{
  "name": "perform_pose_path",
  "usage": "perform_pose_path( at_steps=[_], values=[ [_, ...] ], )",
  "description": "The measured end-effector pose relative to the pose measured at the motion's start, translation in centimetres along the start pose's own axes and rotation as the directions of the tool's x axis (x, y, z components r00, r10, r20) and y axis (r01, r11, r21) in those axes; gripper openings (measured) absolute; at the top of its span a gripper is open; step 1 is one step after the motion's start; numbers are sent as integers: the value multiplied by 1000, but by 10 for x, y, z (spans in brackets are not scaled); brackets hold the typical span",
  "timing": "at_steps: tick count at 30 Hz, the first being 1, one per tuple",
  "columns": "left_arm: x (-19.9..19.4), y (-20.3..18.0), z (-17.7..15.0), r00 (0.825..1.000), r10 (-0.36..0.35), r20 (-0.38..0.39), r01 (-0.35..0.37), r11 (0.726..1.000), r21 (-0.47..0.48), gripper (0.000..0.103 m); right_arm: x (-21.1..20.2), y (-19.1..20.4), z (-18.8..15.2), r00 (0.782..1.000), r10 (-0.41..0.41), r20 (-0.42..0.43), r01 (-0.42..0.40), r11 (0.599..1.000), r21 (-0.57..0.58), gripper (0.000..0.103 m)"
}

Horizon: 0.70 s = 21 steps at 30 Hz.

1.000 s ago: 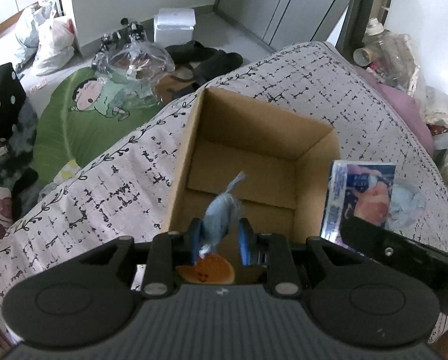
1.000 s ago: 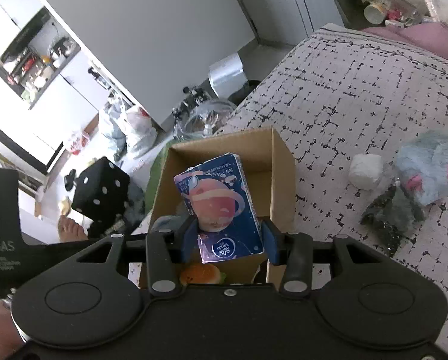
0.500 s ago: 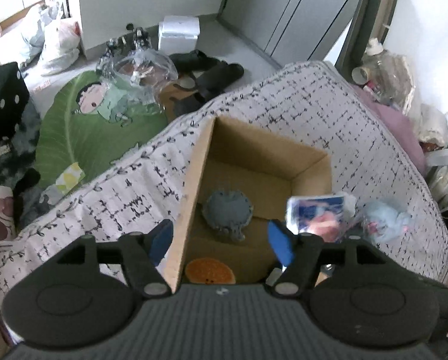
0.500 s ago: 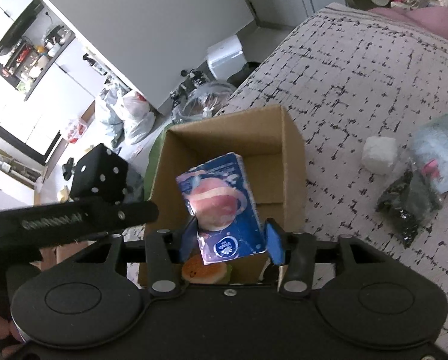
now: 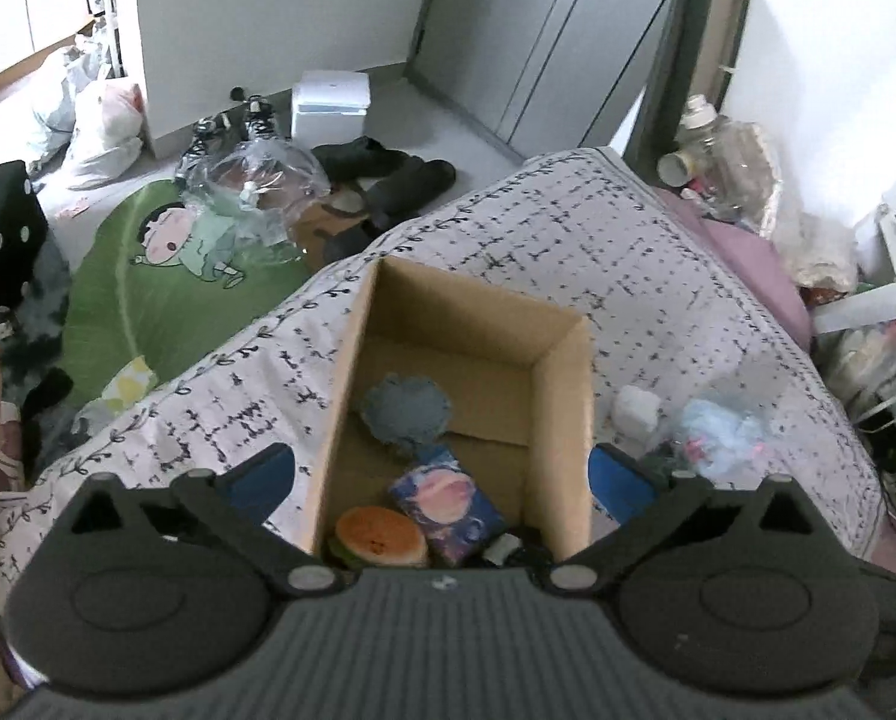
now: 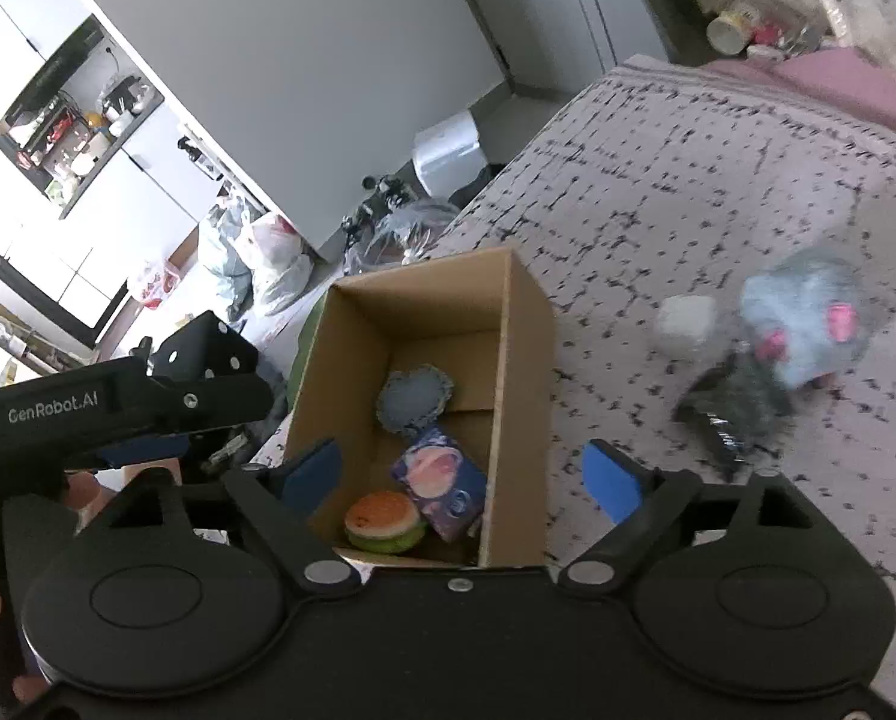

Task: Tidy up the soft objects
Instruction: 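Withdraw both grippers and move the right gripper toward the grey mouse plush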

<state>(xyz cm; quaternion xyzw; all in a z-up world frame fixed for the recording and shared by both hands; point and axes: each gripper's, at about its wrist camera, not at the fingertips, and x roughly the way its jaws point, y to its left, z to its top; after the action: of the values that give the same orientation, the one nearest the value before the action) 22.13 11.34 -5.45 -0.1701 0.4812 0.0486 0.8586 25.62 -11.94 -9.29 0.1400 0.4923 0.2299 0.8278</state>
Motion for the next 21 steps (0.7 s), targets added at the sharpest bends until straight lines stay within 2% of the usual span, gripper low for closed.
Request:
perform_pose_path(
  at_steps=[4, 12, 16, 21],
  values=[
    [-8, -11, -7, 1000, 8, 22, -8, 1000, 27, 103, -20, -12, -5, 999, 13, 51, -13, 1000, -6, 103],
    [-23, -34, -19, 997, 9, 71, -15, 996, 87, 103, -52, -37, -16, 994, 2, 107, 2, 999, -32, 103],
    [-30, -47, -26, 997, -17, 74, 8, 993, 120, 103, -66, -49, -20, 990, -37, 139, 42, 998, -37, 103],
    [-33, -65, -33, 996, -3, 91, -12, 987, 162, 103, -78, -66, -25, 985, -65, 159, 71, 997, -30, 103]
  ],
)
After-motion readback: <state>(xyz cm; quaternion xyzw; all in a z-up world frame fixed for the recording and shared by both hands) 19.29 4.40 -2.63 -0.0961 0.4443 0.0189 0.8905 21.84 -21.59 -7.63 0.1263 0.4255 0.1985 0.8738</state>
